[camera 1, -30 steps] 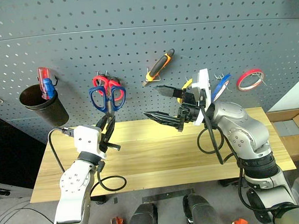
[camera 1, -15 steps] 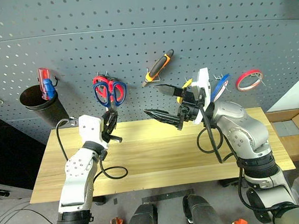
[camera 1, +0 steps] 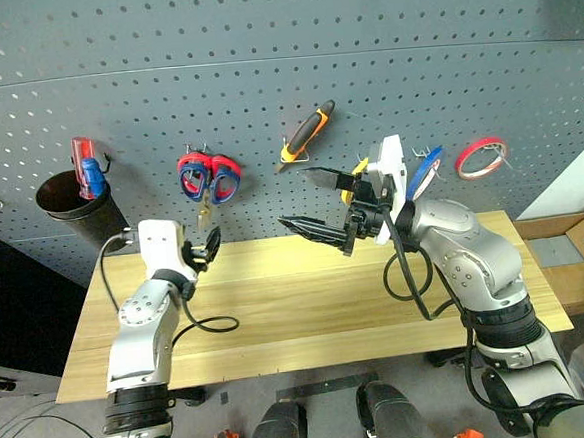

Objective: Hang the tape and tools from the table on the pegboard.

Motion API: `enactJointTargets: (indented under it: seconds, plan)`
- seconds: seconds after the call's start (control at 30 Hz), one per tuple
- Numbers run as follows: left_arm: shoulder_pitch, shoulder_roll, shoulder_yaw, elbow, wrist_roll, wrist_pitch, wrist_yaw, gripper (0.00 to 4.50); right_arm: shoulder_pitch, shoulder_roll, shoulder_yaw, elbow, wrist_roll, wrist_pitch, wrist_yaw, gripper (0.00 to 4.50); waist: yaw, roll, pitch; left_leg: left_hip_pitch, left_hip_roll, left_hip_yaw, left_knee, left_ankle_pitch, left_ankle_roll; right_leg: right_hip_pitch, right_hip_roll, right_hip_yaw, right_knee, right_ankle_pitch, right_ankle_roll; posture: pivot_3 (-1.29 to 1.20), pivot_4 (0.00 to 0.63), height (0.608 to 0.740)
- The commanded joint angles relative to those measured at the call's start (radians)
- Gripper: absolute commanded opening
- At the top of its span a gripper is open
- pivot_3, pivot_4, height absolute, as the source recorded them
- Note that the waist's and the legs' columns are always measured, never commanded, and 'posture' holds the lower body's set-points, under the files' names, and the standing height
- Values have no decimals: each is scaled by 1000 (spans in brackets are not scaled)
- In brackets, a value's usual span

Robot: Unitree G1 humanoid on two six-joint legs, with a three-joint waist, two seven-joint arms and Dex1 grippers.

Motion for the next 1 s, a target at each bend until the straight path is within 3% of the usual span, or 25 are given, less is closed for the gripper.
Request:
enactJointTargets:
  seconds: [0.03,0.27,0.43,0.67,1.0]
  plan:
    - [77,80,-5,-38,-15,230,-56,4373,19,-19,13,-58,14,9,17,4500,0,0,0,0,0,0,0,0,0,0,0,0,0,0,0,15,198,740]
    - [79,165,45,-32,-63,507,-78,4373,44,-17,67,-55,-9,22,5,4500,11,0,0,0,0,-2,0,0,0,1,0,-2,0,0,0,33,210,740]
    - [-24,192,25,57,-40,506,-82,4373,44,-3,119,-39,-47,55,-33,4500,22,0,0,1,0,-2,0,0,0,1,-1,-3,1,0,0,36,227,740]
    - [-163,204,-47,258,-4,543,-120,4373,83,-103,334,-9,-257,37,-26,4500,25,0,1,1,-1,-2,0,0,0,0,-1,-3,0,0,0,27,254,740]
    - [-257,196,-74,473,29,448,-148,4373,119,-88,346,-43,-312,44,-45,4500,11,-2,6,0,0,-2,0,0,0,0,-1,-3,0,0,0,0,272,740]
